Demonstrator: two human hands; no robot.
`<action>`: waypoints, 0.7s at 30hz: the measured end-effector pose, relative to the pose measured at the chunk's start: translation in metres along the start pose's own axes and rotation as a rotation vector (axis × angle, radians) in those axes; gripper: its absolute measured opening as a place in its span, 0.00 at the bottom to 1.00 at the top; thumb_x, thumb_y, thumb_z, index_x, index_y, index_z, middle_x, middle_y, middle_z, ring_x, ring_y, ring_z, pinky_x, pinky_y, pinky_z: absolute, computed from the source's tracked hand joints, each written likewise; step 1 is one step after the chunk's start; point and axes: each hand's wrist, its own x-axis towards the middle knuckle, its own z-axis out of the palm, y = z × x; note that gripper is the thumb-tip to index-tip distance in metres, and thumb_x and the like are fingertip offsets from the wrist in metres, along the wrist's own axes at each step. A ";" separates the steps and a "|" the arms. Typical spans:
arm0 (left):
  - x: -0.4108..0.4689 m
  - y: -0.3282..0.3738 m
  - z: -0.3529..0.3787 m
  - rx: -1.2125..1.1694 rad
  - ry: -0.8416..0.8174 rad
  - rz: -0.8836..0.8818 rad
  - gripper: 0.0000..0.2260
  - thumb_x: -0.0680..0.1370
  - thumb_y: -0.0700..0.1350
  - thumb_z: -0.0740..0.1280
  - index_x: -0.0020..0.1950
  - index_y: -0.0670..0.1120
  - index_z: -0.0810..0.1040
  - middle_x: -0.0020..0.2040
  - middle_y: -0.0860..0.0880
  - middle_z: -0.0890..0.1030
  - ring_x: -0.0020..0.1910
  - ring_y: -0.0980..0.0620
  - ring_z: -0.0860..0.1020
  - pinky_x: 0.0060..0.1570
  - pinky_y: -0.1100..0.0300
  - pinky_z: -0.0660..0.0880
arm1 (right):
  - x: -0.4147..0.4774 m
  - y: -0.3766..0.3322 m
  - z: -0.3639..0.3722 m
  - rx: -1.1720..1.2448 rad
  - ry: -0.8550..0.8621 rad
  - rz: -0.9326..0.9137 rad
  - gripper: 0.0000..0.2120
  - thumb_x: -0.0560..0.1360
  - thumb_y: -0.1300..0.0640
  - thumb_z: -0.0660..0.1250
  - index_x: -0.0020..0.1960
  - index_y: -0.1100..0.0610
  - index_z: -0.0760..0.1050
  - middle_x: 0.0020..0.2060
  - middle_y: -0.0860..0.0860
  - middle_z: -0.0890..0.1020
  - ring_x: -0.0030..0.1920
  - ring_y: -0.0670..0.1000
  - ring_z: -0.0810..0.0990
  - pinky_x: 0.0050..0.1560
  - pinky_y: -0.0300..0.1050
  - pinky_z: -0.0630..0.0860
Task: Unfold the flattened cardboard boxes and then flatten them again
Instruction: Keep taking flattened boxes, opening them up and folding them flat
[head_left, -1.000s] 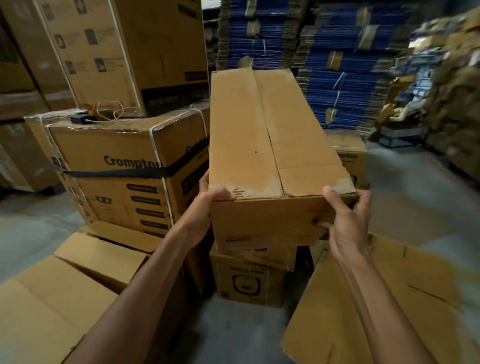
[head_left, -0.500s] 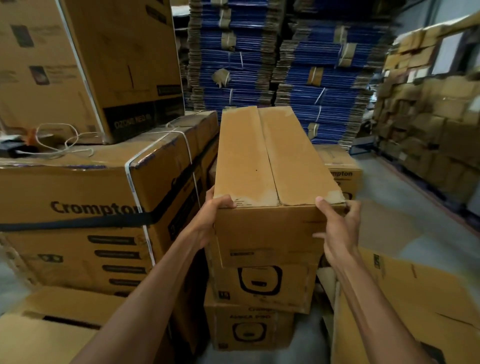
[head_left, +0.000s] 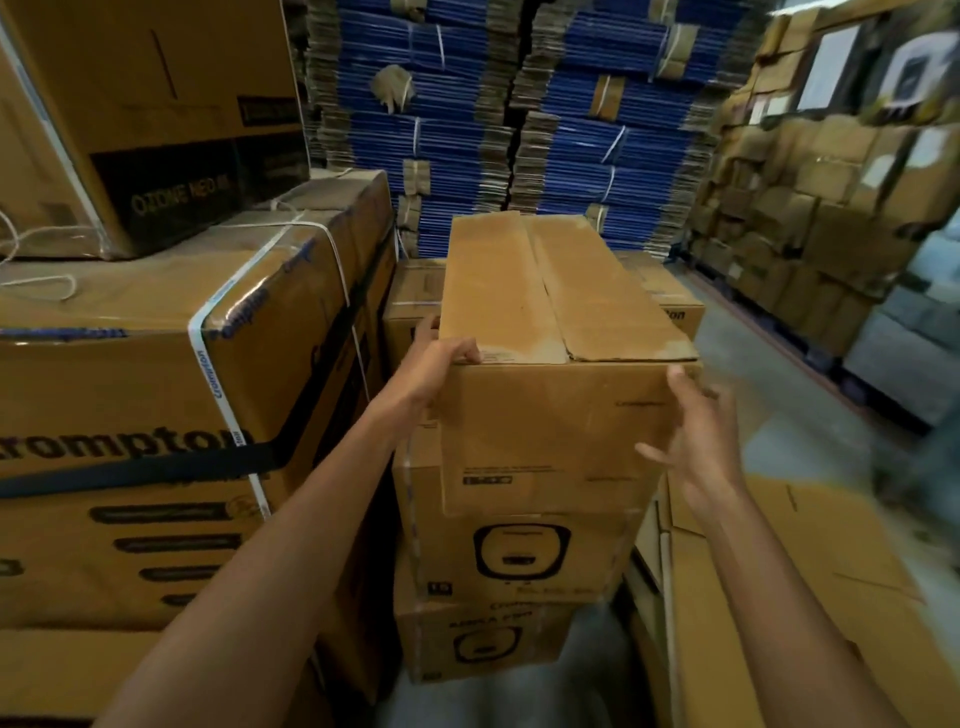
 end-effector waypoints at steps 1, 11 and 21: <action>-0.003 0.002 0.002 0.091 0.090 0.116 0.37 0.75 0.48 0.72 0.81 0.54 0.58 0.72 0.52 0.69 0.67 0.50 0.70 0.65 0.49 0.69 | -0.005 0.019 -0.005 0.060 0.060 0.010 0.14 0.79 0.45 0.68 0.60 0.48 0.69 0.61 0.47 0.75 0.58 0.47 0.76 0.53 0.60 0.81; -0.006 0.023 0.086 1.249 -0.068 0.745 0.38 0.76 0.66 0.66 0.81 0.52 0.58 0.81 0.47 0.60 0.81 0.44 0.55 0.77 0.37 0.53 | -0.058 0.167 0.031 0.533 -0.211 0.740 0.29 0.81 0.54 0.67 0.79 0.56 0.63 0.74 0.63 0.68 0.73 0.63 0.69 0.70 0.62 0.70; 0.003 0.020 0.099 1.334 0.029 0.782 0.39 0.73 0.67 0.70 0.79 0.53 0.63 0.77 0.45 0.68 0.75 0.43 0.66 0.72 0.41 0.64 | -0.040 0.158 0.067 0.804 -0.026 0.678 0.48 0.77 0.53 0.71 0.81 0.41 0.39 0.81 0.59 0.51 0.80 0.64 0.52 0.73 0.69 0.63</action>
